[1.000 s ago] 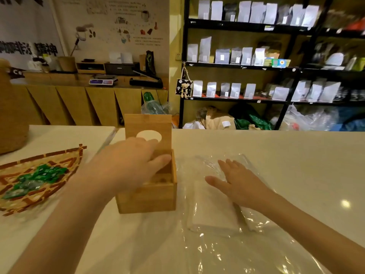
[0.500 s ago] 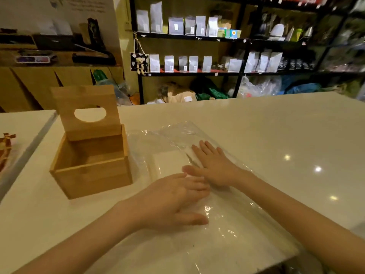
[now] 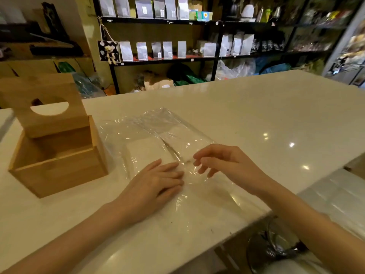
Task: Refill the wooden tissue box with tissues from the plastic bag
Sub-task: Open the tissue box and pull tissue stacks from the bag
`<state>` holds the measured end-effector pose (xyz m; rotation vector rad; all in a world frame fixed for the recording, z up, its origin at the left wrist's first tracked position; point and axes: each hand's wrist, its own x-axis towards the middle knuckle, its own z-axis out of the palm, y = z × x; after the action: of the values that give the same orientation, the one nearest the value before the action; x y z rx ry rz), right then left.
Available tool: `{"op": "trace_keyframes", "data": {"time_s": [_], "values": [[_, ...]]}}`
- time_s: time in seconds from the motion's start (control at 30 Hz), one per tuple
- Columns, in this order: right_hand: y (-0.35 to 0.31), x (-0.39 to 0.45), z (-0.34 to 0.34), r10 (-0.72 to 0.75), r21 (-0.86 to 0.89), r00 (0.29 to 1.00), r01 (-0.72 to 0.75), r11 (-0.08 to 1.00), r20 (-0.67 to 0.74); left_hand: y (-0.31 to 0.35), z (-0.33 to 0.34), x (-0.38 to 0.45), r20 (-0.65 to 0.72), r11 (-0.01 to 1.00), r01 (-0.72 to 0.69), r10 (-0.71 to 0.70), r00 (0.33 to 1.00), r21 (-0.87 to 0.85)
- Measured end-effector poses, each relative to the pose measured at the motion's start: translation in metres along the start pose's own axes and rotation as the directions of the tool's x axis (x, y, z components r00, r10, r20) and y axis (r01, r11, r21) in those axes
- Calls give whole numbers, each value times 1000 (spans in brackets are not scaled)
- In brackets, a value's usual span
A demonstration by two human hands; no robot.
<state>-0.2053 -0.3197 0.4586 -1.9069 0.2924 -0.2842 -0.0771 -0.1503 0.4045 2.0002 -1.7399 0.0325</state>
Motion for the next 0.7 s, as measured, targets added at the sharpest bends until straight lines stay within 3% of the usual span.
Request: {"op": "trace_keyframes", "data": {"time_s": [0.1,0.17,0.27,0.47,0.57,0.63,0.7], "values": [[-2,-23,-5,-21,37,985,15,999,170,1,0,0,-65,999,12,-14,998,-32],[3,-34,-2,4,-55,975,8,998,222,0,1,0,-60,1000,-12,12,998,3],[10,-42,1,-11,-265,987,54,963,163,0,6,-1,-44,999,-50,50,998,6],[14,-51,8,-51,-263,990,85,961,134,-3,10,0,-177,998,-20,9,984,-61],[23,-48,16,-139,-363,954,233,902,266,4,2,3,-318,976,9,-79,945,-216],[31,-38,25,-184,-467,919,340,816,348,9,-8,6,-338,932,25,-156,928,-361],[35,-22,37,-237,-524,898,412,745,370,13,-18,7,-323,926,14,-146,935,-378]]}}
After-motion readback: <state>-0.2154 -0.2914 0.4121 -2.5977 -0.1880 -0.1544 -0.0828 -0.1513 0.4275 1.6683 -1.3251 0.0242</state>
